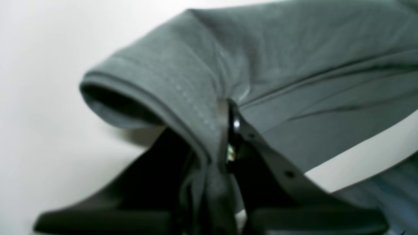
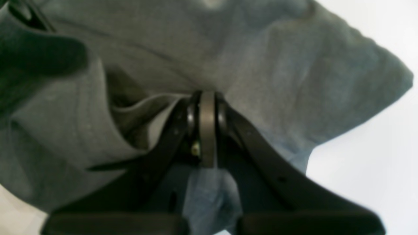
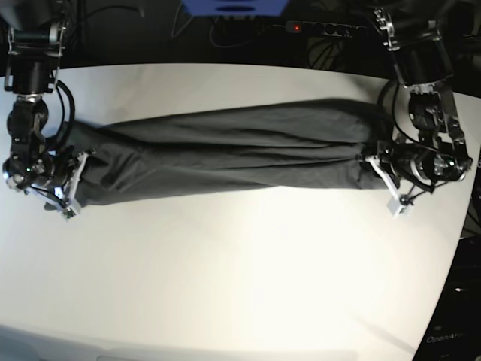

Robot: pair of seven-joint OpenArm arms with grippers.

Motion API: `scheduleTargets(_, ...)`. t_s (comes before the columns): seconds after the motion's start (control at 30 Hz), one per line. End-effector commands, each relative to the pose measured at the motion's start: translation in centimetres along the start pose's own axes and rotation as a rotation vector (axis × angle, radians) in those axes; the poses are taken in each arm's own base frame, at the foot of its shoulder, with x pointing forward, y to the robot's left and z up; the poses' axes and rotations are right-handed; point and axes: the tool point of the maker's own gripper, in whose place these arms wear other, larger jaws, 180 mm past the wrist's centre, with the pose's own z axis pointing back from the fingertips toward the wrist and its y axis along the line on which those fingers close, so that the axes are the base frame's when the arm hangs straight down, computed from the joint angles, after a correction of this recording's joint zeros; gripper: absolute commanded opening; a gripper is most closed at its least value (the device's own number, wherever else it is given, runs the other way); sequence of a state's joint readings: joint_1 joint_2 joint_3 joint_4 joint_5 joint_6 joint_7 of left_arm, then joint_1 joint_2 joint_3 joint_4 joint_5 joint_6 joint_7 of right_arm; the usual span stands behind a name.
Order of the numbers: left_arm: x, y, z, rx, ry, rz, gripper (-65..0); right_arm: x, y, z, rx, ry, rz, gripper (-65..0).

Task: Fold the T-shirt properly
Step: 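Lift the strip end with the left gripper and carry it toward the right gripper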

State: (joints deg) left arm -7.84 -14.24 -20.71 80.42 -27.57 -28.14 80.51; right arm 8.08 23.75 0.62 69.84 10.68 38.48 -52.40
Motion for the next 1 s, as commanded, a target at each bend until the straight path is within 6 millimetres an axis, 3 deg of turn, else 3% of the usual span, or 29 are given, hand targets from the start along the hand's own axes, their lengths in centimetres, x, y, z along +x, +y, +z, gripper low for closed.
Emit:
scheduleTargets(0.0, 1.8, -0.4, 0.6, -0.002, -0.047, -0.022, -61.3, -1.5, 2.0, -0.8, 0.058, 0.060, 0.015, -64.0)
scheduleTargets(0.1, 2.0, -1.8, -0.1, -0.025, -0.043, -0.026, -61.3, -1.5, 2.1, -0.9, 0.060, 0.058, 0.015, -64.0)
scheduleTargets(0.4, 4.0, -8.9, -2.5, -0.139, -0.036, 0.049, -61.3, -1.3, 2.7, -1.1, 0.071, 0.053, 0.014, -63.8)
scheduleTargets(0.6, 5.4, -13.1, -1.7, -0.173, -0.087, 0.054, -61.3, -1.3, 2.8, -1.1, 0.073, 0.055, 0.015, -63.8)
scheduleTargets(0.83, 4.7, -19.3, -1.0, -0.236, -0.095, 0.067, -61.4, -1.3, 2.9, -1.1, 0.076, 0.054, 0.013, -63.8)
scheduleTargets(0.97, 4.0, -21.6, -1.4, -0.259, -0.062, 0.111, -61.4, -1.2, 3.4, -1.3, 0.084, 0.051, 0.013, -63.8)
